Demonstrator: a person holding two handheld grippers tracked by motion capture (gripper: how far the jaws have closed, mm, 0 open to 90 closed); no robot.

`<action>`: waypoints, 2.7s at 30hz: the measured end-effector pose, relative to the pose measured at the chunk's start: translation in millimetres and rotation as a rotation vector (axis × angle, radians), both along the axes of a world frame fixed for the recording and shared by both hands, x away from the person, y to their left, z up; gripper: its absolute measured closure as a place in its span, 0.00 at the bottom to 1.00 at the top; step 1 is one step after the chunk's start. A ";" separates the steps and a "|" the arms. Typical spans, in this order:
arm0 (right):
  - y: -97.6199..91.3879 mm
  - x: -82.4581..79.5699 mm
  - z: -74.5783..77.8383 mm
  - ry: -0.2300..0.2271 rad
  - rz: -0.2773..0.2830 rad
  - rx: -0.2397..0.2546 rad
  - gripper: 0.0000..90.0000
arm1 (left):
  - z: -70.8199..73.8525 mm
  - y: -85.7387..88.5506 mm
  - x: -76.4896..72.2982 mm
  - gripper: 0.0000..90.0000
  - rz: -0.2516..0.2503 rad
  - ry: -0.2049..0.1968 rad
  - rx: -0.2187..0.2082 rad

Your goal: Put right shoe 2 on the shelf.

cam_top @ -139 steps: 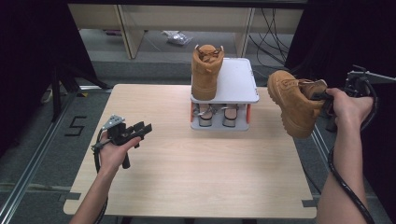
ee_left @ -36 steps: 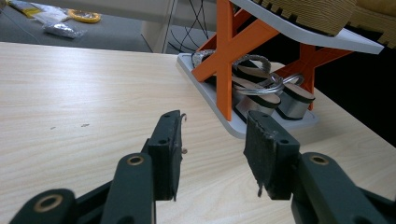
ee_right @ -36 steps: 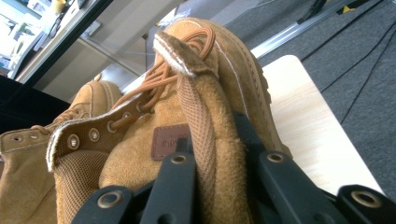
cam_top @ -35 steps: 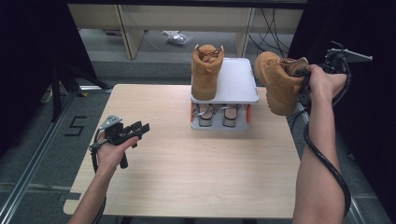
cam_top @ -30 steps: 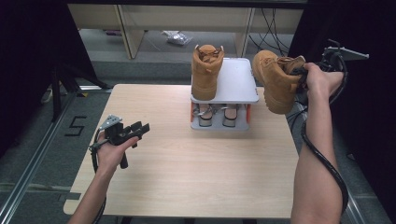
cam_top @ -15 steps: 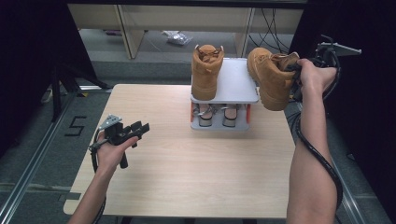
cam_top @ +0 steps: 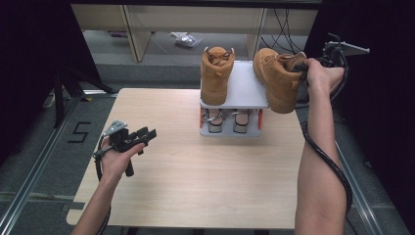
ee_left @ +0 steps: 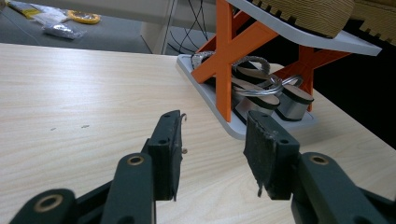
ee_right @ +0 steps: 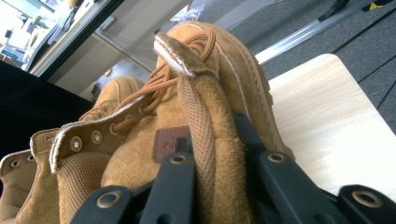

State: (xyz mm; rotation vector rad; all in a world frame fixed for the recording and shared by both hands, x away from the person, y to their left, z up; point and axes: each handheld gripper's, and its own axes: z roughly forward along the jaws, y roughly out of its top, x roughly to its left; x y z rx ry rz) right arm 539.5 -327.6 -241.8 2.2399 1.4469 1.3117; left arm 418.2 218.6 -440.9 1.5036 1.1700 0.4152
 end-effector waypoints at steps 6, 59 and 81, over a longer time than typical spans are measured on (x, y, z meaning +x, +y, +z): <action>7.6 5.6 0.3 0.004 0.004 0.002 0.90 | -1.4 -0.9 0.2 0.62 0.000 0.006 0.001; 71.4 40.6 -12.3 0.005 0.016 0.042 0.87 | -0.7 3.8 0.4 0.62 0.004 0.000 -0.009; 63.8 26.0 2.3 -0.136 0.027 -0.095 0.52 | -3.3 0.5 0.7 0.61 -0.008 0.009 -0.003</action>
